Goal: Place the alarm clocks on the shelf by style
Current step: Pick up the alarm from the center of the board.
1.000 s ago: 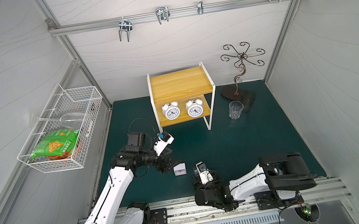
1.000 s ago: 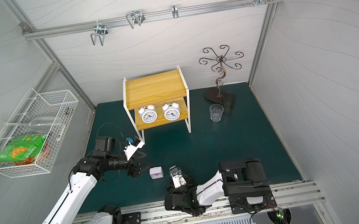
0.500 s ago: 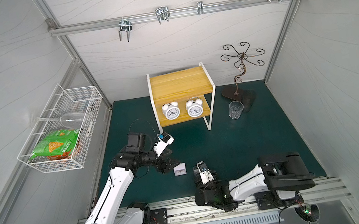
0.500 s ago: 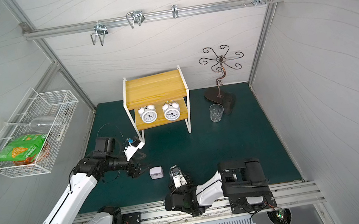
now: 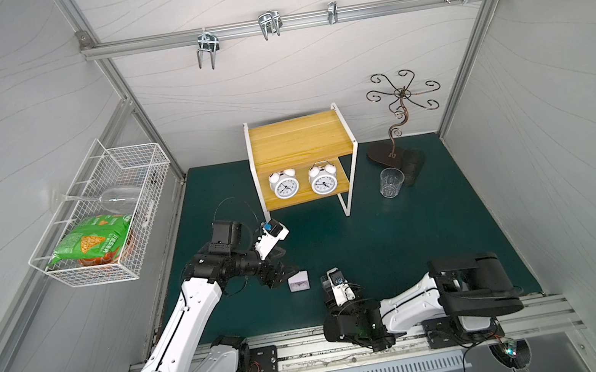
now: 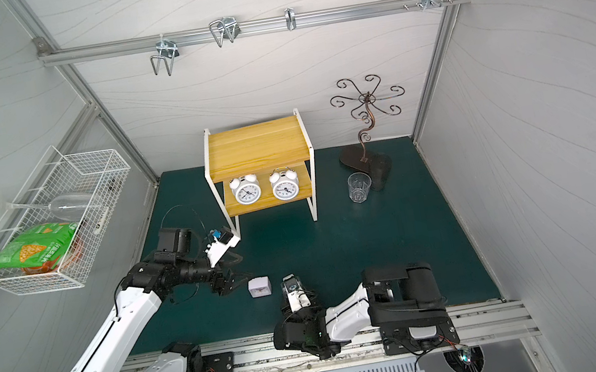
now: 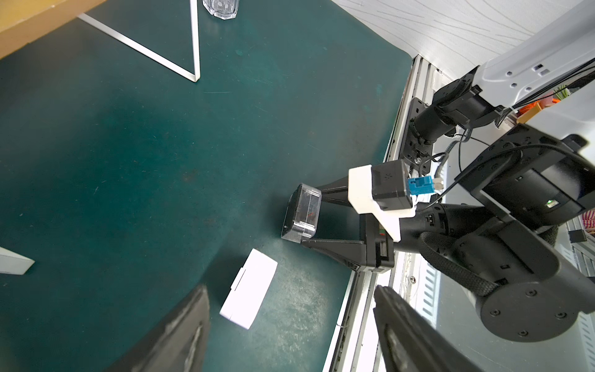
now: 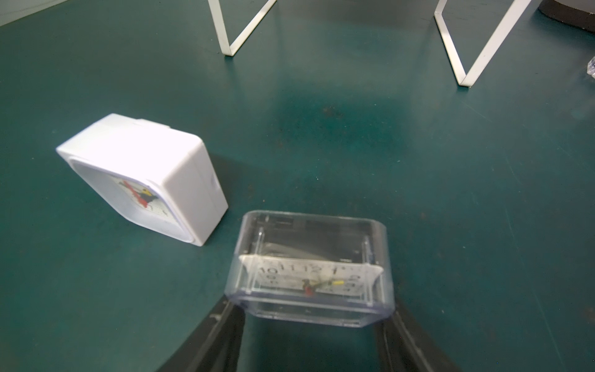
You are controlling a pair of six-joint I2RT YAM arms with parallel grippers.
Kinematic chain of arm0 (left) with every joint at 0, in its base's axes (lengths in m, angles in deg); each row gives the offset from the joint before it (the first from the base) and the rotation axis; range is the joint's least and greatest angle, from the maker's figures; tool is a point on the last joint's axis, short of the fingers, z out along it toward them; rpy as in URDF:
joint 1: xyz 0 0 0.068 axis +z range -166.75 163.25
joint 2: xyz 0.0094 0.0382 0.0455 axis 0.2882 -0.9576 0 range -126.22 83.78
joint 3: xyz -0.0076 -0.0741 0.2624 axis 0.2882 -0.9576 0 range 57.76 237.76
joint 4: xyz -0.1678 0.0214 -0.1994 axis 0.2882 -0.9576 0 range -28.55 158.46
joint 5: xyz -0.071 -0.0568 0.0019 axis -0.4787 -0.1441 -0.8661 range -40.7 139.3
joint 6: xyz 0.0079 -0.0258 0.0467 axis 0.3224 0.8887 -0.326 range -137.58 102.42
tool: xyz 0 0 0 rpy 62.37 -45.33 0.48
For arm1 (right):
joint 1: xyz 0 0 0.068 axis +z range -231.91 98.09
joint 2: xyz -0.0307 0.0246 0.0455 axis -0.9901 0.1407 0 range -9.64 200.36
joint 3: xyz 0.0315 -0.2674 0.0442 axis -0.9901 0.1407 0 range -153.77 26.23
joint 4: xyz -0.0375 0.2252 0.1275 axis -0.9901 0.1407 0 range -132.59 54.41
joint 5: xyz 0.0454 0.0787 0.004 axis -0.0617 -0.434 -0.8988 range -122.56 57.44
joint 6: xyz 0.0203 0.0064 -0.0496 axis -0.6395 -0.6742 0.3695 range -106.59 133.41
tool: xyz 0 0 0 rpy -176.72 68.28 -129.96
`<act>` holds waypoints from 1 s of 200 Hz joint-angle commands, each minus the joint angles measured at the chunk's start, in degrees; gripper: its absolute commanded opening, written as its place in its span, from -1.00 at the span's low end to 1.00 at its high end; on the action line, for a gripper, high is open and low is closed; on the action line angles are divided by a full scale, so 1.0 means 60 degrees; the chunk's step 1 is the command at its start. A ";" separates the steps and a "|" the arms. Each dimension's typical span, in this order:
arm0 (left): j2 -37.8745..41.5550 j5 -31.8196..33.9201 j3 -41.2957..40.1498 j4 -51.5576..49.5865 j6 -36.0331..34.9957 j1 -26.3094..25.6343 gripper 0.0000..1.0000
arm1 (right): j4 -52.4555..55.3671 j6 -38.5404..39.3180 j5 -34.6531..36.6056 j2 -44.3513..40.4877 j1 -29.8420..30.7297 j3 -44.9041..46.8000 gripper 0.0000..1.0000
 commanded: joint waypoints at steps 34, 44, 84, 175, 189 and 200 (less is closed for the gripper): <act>0.0175 -0.0174 -0.0037 0.0014 -0.0156 0.0034 0.65 | 0.0609 0.0279 0.0458 -0.0836 -0.0013 -0.0065 0.18; 0.0175 -0.0166 -0.0028 0.0013 -0.0145 0.0035 0.65 | 0.0675 0.0330 0.0483 -0.0958 -0.0018 -0.0068 0.17; 0.0197 -0.0143 -0.0015 -0.0018 -0.0156 0.0035 0.65 | 0.1639 0.0472 0.0296 -0.1595 -0.0147 -0.0350 0.18; 0.0197 -0.0148 -0.0015 -0.0045 -0.0156 0.0035 0.65 | 0.6487 0.0654 -0.1005 -0.3947 -0.1286 -0.2746 0.17; 0.0219 -0.0145 -0.0015 -0.0045 -0.0142 0.0035 0.65 | 0.6881 0.0923 -0.1174 -0.4187 -0.1498 -0.3189 0.17; 0.0234 -0.0148 -0.0002 -0.0052 -0.0128 0.0035 0.65 | 0.7128 0.1212 -0.1229 -0.4306 -0.1627 -0.3567 0.18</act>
